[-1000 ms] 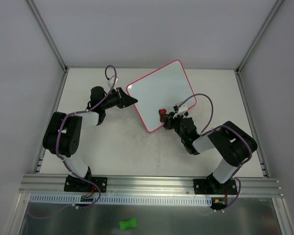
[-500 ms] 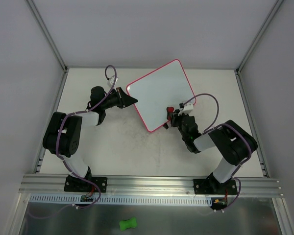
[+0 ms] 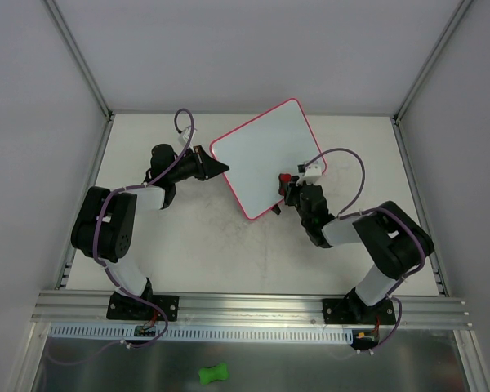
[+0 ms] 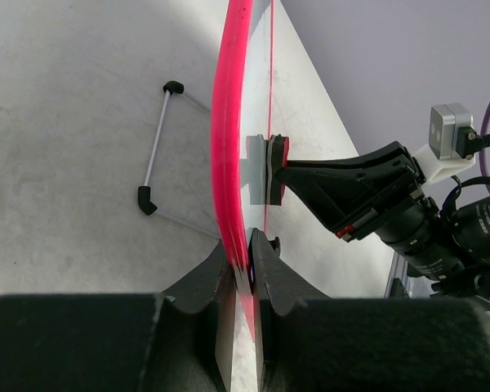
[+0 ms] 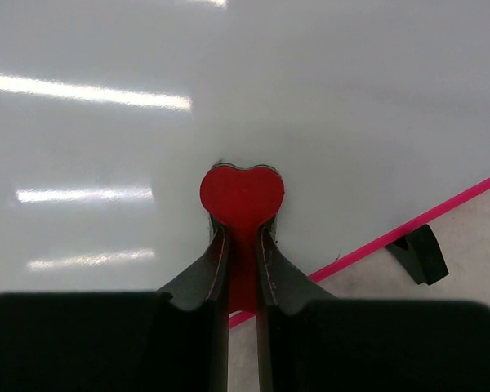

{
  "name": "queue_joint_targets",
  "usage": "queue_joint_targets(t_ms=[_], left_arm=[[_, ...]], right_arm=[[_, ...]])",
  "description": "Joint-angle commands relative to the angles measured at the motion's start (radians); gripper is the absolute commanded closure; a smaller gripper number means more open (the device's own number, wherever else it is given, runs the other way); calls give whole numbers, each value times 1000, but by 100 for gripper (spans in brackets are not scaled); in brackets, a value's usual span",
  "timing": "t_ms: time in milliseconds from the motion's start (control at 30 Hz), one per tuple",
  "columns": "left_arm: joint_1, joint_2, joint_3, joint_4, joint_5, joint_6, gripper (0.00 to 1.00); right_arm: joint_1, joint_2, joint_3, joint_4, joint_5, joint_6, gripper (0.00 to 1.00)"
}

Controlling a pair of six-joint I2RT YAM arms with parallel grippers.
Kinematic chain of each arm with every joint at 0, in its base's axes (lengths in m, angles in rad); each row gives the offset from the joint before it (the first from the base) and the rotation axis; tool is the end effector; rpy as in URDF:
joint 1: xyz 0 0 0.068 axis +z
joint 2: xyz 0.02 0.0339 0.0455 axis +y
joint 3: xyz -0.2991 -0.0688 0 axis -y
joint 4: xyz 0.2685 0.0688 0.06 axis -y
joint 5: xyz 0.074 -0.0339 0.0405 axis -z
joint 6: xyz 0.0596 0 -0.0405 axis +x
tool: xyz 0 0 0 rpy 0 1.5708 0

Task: Erase the whiteboard

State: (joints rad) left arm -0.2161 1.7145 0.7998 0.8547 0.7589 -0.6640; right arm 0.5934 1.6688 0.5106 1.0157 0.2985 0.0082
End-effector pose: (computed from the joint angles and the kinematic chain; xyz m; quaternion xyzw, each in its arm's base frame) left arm 0.3733 -0.1239 0.2263 0.0974 0.7157 -0.5152 0.4613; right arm 0.2929 0.1764 0.1707 -0.1223 0.7436 0.0846 0.6519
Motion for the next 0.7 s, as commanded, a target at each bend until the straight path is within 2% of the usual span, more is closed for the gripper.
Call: queue_joint_targets(t_ms=[0,300,467,567,600,667], left_arm=[[-22,-35,18,-2,57,52,100],[-20,-33,19,-3,59,49,100],[-20,-33,18,-5,57,50,100],[-22,-29,19,-5,57,52,100],[-22,-27,21,-3,57,52,100],[-22,-26,21,-5,60,52,100]], right_arm=[[32,20,-30,-50,-48,-1,100],[147,37,-46,-3,-21,-71,100],[155,42,-26,-19,68,-57,100],[141,2,38,-116,132,-12,100],[126,-10,69,-237,133,-11,100],[112,-41,109,-276,125,13,100]])
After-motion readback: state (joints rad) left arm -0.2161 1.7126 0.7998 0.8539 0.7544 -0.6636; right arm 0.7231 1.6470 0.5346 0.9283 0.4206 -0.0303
